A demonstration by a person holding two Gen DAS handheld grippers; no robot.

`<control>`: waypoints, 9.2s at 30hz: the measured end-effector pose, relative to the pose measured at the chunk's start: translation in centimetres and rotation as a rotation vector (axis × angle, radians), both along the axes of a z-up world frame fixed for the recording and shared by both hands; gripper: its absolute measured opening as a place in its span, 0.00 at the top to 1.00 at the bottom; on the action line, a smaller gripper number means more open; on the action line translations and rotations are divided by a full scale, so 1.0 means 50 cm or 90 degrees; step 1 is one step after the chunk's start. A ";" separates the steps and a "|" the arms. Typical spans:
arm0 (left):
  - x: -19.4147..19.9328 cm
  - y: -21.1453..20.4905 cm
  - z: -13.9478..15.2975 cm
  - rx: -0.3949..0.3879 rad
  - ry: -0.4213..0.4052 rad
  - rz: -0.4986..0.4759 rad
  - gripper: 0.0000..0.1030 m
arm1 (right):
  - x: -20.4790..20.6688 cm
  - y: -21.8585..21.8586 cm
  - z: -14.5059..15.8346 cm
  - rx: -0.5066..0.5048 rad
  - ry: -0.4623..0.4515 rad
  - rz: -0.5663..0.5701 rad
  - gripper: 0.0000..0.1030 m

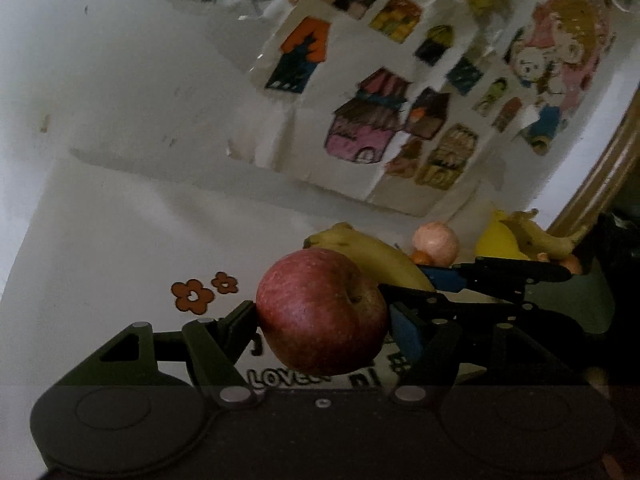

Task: Organize fruits
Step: 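Carry the apple and banana over the metal tray and open both tools, then swing both tools back toward the brown kiwi and cherry tomato, then grasp the brown kiwi with the left tool while the right tool grasps a cherry tomato, then carry the kiwi and tomato toward the metal tray with both tools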

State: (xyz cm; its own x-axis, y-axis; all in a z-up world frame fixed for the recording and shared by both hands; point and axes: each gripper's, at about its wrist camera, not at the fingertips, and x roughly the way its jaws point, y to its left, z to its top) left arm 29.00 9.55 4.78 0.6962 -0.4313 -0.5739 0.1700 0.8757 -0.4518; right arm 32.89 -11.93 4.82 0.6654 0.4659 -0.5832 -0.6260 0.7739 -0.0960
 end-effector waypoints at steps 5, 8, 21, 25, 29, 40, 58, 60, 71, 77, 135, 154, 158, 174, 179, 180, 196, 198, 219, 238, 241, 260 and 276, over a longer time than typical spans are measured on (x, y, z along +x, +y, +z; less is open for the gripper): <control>-0.043 -0.012 0.033 0.002 -0.022 -0.008 0.29 | -0.053 -0.034 0.034 0.011 -0.023 -0.010 0.62; -0.072 -0.023 0.050 0.006 -0.032 -0.014 0.29 | -0.089 -0.049 0.052 0.016 -0.039 -0.013 0.62; -0.184 -0.065 0.064 0.014 -0.043 -0.053 0.29 | -0.244 -0.101 0.065 0.030 -0.057 -0.025 0.62; -0.209 -0.071 0.053 0.012 -0.035 -0.060 0.29 | -0.276 -0.113 0.057 0.032 -0.046 -0.033 0.62; -0.228 -0.075 0.042 0.013 -0.027 -0.062 0.29 | -0.297 -0.122 0.047 0.032 -0.033 -0.039 0.62; -0.256 -0.061 0.018 0.025 -0.005 -0.053 0.29 | -0.318 -0.131 0.015 0.025 -0.005 -0.046 0.62; -0.271 -0.041 -0.028 0.037 0.039 -0.035 0.29 | -0.314 -0.095 -0.035 -0.004 0.033 -0.016 0.62; -0.270 -0.042 -0.030 0.039 0.042 -0.034 0.29 | -0.310 -0.096 -0.038 -0.004 0.036 -0.017 0.61; -0.267 -0.050 -0.028 0.048 0.044 -0.031 0.29 | -0.301 -0.092 -0.042 -0.008 0.043 -0.005 0.60; -0.267 -0.057 -0.027 0.057 0.041 -0.030 0.29 | -0.303 -0.093 -0.040 0.001 0.038 -0.008 0.60; -0.040 -0.136 0.239 0.117 -0.271 0.117 0.01 | -0.178 -0.310 0.150 0.259 -0.216 -0.197 0.00; 0.183 -0.153 0.142 0.159 -0.238 0.149 0.01 | 0.034 -0.289 0.024 0.270 -0.043 -0.324 0.00; 0.215 -0.161 0.100 0.175 -0.211 0.119 0.01 | 0.062 -0.277 -0.017 0.273 0.014 -0.338 0.00; 0.277 -0.188 -0.033 0.185 -0.103 0.016 0.01 | 0.082 -0.272 -0.070 0.324 0.113 -0.277 0.02; 0.286 -0.190 -0.048 0.182 -0.094 0.011 0.01 | 0.096 -0.259 -0.080 0.301 0.125 -0.288 0.12; 0.287 -0.190 -0.050 0.181 -0.093 0.010 0.01 | 0.100 -0.256 -0.082 0.296 0.129 -0.291 0.16; 0.298 -0.197 -0.060 0.169 -0.082 -0.033 0.11 | 0.145 -0.243 -0.109 0.271 0.149 -0.315 0.43; 0.299 -0.198 -0.062 0.170 -0.079 -0.037 0.14 | 0.146 -0.243 -0.110 0.273 0.146 -0.317 0.45; 0.319 -0.211 -0.075 0.160 -0.043 -0.070 0.55 | 0.150 -0.228 -0.124 0.276 0.119 -0.313 0.54; 0.321 -0.210 -0.077 0.154 -0.032 -0.082 0.72 | 0.156 -0.237 -0.135 0.294 0.120 -0.312 0.60; 0.321 -0.208 -0.078 0.147 -0.029 -0.083 0.72 | 0.157 -0.238 -0.141 0.294 0.118 -0.316 0.66; 0.313 -0.207 -0.079 0.142 -0.038 -0.084 0.72 | 0.143 -0.231 -0.155 0.308 0.124 -0.261 0.70; 0.284 -0.193 -0.032 0.118 -0.076 -0.075 0.72 | 0.127 -0.210 -0.147 0.317 0.144 -0.183 0.70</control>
State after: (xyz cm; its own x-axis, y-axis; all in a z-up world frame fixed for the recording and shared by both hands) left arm 43.19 -0.12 3.18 0.7146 -0.4087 -0.5678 0.3185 0.9127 -0.2561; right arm 39.24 -22.45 -2.51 0.6900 0.5393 -0.4827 -0.3491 0.8322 0.4308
